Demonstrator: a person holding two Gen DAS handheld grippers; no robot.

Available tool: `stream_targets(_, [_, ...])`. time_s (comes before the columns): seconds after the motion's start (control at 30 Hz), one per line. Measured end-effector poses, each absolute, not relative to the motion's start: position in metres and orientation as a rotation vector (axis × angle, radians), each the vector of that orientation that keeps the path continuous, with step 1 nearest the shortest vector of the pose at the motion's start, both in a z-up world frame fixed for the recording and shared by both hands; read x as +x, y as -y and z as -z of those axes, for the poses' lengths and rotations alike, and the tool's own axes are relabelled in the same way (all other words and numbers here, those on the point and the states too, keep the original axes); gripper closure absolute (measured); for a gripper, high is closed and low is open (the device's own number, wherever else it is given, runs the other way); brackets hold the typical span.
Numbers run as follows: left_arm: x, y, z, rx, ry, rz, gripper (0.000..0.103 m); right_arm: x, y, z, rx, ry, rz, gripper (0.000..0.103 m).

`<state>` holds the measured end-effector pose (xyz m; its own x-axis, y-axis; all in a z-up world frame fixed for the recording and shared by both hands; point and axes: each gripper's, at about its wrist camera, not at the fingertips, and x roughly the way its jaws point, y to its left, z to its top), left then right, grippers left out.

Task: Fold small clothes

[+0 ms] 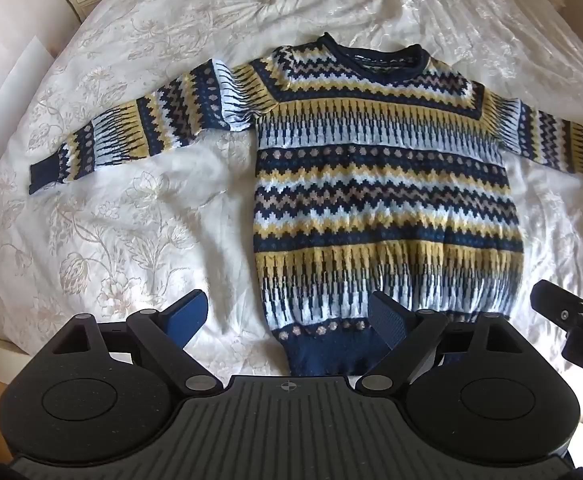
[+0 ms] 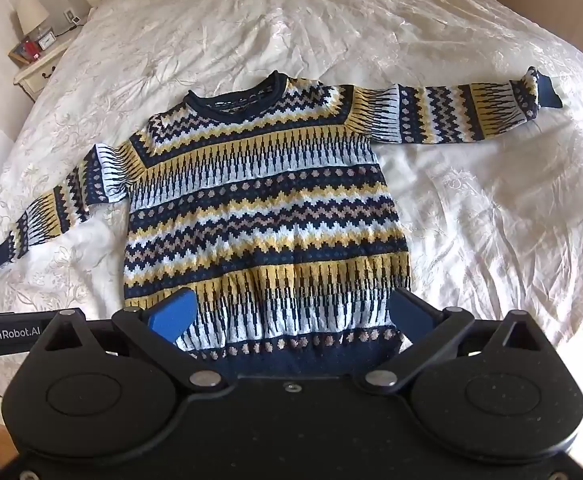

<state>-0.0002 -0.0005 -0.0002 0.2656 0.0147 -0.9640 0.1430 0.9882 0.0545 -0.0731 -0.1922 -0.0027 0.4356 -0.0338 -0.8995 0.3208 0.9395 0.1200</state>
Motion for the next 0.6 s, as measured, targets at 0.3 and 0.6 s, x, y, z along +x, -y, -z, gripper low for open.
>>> stream_targets(0.3, [0.0032, -0.0006, 0.003, 0.138, -1.297, 0.088, 0.016, -0.0706, 0.1895, 0.0037, 0.289, -1.105, 0.227, 0.001])
stream_targets(0.6, [0.0063, -0.0035, 0.0014, 0.129, -1.305, 0.081, 0.016, -0.0671, 0.1888, 0.005, 0.29, -1.105, 0.223, 0.001])
